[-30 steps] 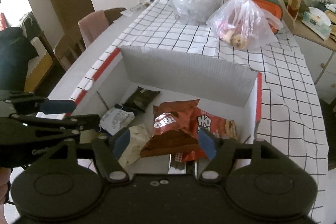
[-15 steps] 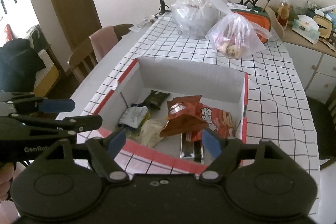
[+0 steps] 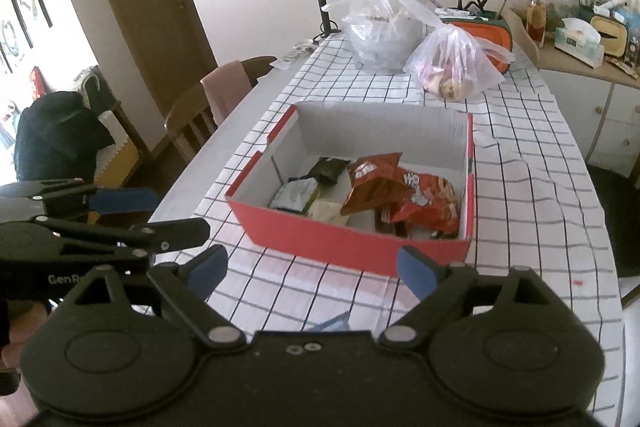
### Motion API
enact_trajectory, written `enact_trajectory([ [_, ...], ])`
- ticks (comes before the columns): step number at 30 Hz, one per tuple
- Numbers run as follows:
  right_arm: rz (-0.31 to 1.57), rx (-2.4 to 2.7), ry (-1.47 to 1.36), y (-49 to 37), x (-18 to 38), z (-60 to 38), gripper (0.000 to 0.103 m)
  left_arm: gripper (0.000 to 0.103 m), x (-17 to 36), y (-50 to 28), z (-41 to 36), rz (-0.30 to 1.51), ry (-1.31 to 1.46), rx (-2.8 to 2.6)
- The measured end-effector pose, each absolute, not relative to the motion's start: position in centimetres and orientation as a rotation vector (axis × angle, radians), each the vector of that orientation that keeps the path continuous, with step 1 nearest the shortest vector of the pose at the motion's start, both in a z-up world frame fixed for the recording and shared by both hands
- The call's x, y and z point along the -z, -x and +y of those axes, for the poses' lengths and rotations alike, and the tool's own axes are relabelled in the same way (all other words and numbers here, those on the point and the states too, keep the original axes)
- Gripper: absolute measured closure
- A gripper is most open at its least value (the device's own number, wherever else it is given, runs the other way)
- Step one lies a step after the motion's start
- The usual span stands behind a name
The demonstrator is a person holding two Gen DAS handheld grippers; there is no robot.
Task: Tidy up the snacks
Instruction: 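Move both tools back toward the last two snacks on the cloth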
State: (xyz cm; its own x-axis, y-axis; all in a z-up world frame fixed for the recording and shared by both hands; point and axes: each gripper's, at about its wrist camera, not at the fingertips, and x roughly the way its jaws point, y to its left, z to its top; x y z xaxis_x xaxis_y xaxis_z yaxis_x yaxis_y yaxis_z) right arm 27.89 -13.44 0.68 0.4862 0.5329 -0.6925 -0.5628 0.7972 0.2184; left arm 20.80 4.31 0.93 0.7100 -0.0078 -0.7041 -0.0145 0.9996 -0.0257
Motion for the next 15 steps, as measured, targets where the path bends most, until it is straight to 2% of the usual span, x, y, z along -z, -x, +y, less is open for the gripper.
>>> enact_trajectory([
  [6,0.835,-0.671,0.035,-25.9,-0.1,-14.4,0.009,0.032,0.1,-19.0,3.7,0.796,0.025,-0.009],
  [8,0.828,-0.683,0.035,-25.4,0.2,-14.7,0.001,0.031,0.7,-18.6,3.7,0.807,0.036,-0.016],
  [15,0.859,-0.687,0.025,-24.5,2.3,-15.4,0.0,0.03,3.5,-17.8,3.5,0.877,0.061,-0.013],
])
